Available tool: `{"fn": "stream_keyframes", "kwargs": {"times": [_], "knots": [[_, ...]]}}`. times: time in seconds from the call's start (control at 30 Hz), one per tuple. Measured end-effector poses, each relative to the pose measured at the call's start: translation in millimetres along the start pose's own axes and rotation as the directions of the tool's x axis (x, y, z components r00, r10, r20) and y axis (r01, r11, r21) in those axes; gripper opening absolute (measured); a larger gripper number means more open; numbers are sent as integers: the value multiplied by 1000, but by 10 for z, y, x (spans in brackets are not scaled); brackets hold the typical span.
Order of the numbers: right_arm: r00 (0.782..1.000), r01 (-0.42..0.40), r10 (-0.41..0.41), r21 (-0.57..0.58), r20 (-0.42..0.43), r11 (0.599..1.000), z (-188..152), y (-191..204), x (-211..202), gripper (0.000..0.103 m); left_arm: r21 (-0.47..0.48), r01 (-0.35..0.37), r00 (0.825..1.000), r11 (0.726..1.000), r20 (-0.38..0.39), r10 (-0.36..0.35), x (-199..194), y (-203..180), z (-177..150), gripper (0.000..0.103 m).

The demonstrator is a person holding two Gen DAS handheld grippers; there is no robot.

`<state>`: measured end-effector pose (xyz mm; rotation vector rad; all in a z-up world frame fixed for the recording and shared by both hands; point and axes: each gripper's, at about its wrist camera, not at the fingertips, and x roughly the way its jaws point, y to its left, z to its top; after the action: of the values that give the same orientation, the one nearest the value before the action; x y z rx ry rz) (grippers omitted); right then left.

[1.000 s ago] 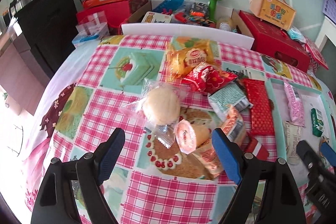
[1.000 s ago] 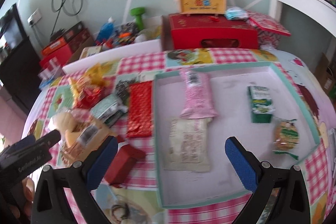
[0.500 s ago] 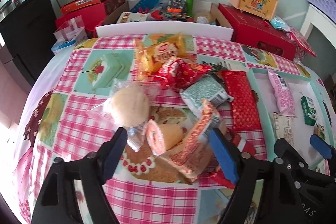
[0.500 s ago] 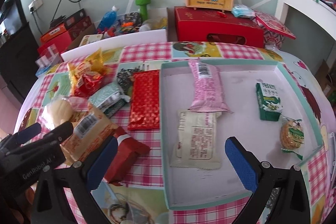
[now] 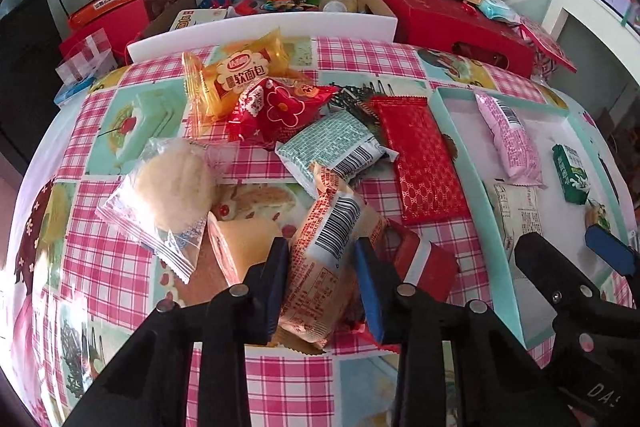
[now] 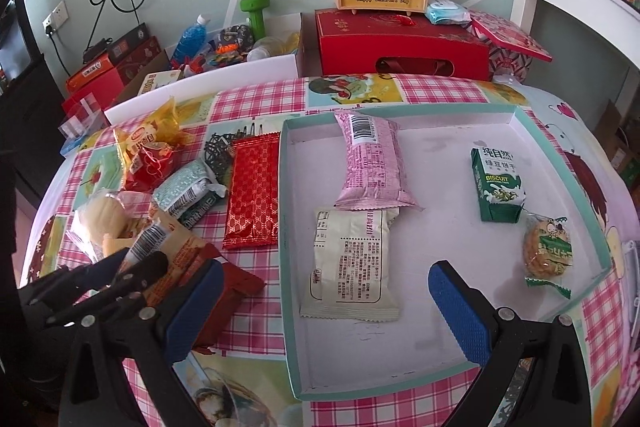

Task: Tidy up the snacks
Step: 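Grasp the striped bread bag with the left gripper while the right grasps the red pack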

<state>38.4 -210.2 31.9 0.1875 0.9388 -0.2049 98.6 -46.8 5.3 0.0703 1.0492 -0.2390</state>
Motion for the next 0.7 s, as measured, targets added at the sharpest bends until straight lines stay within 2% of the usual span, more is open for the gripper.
{"fn": "stream_keyframes", "kwargs": {"times": [0.23,0.37,0.5,0.7], "knots": [[1000,-18,18,-8,7,1000,-7,21,-11,103,-113,-17,1000,993,-3,16,-24,239,-30,35],[998,-69,69,-34,9,997,-17,115,-26,103,-165,-40,999,985,-7,40,-34,386,-57,35],[992,-126,126,-83,2,989,-47,290,-37,103,-196,-33,999,980,-12,32,-39,477,-76,35],[986,-167,168,-143,-7,976,-103,516,-16,90,-240,-24,1000,970,-16,21,-57,597,-112,35]]}}
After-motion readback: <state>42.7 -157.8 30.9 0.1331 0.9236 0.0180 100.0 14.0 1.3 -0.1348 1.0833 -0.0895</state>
